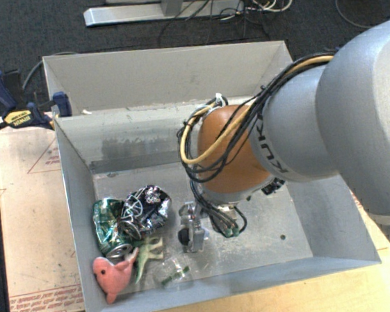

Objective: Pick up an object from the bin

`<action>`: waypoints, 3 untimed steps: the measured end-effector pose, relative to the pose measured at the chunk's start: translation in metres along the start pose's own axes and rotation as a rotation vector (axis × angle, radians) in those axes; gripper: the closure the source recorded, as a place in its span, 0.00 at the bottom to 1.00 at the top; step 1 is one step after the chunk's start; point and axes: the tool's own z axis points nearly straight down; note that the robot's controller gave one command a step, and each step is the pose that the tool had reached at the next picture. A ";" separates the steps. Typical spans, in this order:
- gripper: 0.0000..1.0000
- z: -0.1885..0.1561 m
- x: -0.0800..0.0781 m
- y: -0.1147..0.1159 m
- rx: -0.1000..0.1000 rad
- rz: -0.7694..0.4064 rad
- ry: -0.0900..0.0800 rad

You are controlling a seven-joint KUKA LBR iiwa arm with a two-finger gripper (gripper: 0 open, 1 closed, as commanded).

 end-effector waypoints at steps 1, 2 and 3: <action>1.00 -0.029 -0.001 0.000 -0.001 0.000 -0.005; 1.00 -0.048 -0.002 0.000 -0.002 0.000 -0.010; 1.00 -0.061 -0.003 0.001 -0.002 0.000 -0.012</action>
Offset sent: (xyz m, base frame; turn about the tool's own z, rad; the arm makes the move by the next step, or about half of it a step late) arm 0.0000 0.0000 0.0181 0.0000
